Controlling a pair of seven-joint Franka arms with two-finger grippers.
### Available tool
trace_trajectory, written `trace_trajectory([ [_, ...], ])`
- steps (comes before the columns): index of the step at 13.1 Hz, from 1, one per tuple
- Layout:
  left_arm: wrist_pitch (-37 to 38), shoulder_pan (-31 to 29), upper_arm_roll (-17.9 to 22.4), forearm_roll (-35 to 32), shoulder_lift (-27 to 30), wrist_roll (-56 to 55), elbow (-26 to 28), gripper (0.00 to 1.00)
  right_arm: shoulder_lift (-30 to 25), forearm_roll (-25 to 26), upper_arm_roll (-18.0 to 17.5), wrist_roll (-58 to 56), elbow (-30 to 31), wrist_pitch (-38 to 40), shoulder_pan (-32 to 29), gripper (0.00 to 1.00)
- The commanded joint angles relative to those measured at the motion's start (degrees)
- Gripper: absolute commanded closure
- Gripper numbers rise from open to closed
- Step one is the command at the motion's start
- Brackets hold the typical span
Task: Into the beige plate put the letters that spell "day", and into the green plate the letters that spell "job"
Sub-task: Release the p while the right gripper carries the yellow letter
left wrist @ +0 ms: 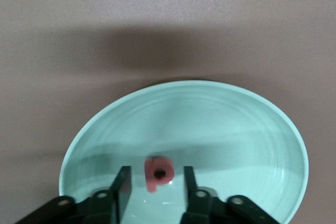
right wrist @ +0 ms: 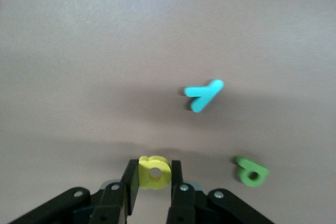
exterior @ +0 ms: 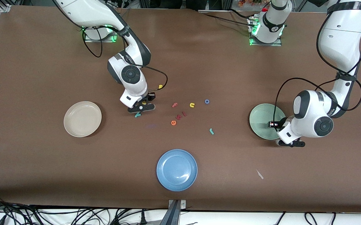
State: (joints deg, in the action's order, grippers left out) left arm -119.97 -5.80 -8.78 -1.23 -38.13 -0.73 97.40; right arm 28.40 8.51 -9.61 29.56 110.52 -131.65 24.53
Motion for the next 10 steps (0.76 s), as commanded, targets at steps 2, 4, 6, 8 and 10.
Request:
trace_trajectory([
  [2, -0.27, -0.09, -0.27, -0.09, 1.74, -0.41, 0.95, 0.0, -2.9, 0.46, 2.74, -4.92, -2.07, 6.22, -0.54, 0.79],
  [4, -0.18, -0.01, -0.27, -0.09, 2.19, -0.5, 0.95, 0.0, -4.49, 0.37, 6.69, -13.26, -2.07, 9.03, -0.54, 0.79],
  [6, -0.18, 0.0, -0.45, -0.09, 2.27, -0.5, 0.95, 0.0, -5.46, 0.37, 10.03, -20.91, -2.07, 10.18, -0.54, 0.79],
  [8, 0.0, 0.26, -0.53, -0.09, 2.62, -0.5, 0.78, 0.0, -5.46, 0.28, 12.85, -26.72, -2.07, 10.18, -0.54, 0.79],
  [10, 0.09, 0.52, -0.53, -0.09, 3.15, -0.58, 0.69, 0.0, -5.46, -0.41, 16.27, -33.66, -1.98, 10.01, -0.54, 0.79],
])
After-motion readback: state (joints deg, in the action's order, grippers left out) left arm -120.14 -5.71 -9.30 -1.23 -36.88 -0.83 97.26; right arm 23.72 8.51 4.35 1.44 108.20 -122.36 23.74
